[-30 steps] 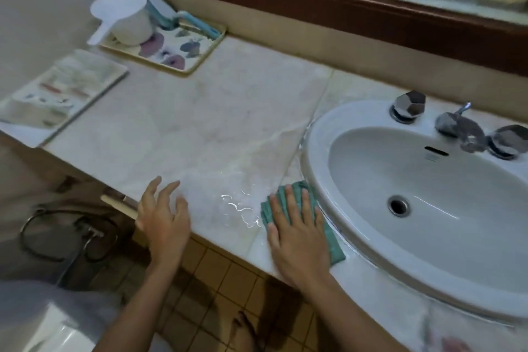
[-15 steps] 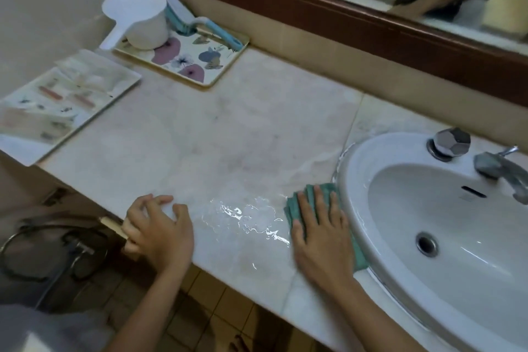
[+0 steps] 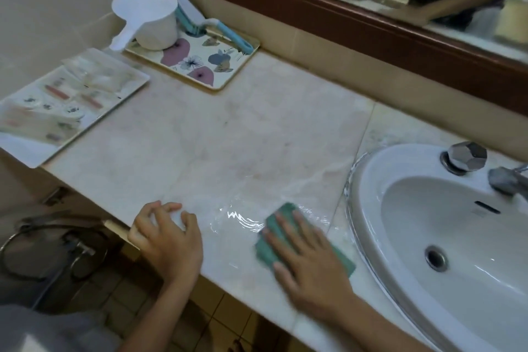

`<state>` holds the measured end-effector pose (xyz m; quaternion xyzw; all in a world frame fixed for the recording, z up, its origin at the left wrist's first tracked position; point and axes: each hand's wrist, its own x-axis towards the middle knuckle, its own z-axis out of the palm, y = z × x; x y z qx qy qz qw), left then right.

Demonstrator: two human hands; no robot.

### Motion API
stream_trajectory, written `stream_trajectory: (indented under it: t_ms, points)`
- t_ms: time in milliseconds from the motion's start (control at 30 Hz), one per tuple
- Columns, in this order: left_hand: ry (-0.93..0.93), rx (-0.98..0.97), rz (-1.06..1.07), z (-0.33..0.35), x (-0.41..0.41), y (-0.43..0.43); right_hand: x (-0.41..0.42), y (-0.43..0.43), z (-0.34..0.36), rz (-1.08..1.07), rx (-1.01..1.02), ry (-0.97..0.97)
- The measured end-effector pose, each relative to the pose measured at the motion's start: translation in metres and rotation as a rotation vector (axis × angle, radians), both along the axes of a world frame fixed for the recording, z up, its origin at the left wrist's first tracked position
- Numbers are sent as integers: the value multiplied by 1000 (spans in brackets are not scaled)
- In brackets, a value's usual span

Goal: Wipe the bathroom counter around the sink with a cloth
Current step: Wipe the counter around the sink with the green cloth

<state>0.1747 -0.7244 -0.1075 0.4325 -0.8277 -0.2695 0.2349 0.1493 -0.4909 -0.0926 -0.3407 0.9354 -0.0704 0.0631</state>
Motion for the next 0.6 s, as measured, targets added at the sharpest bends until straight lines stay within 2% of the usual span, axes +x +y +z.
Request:
stream_trajectory:
  t_ms: [133,267,367,467,600]
  points:
    - [-1,11,-1,-2,-1,0,-73,-6,-1,-438,40,-15]
    - [-2,7,-5,-4,-2,-3,-134,-59,-2,-561,17,-67]
    - [22,27,21,-5,0,-4,-136,-100,-1,-427,-10,-103]
    - [20,-9,12,-5,2,-5,-84,-123,2,-161,-33,-131]
    - [-85,42,-34,2,4,-6,9,-81,3,153,-5,-49]
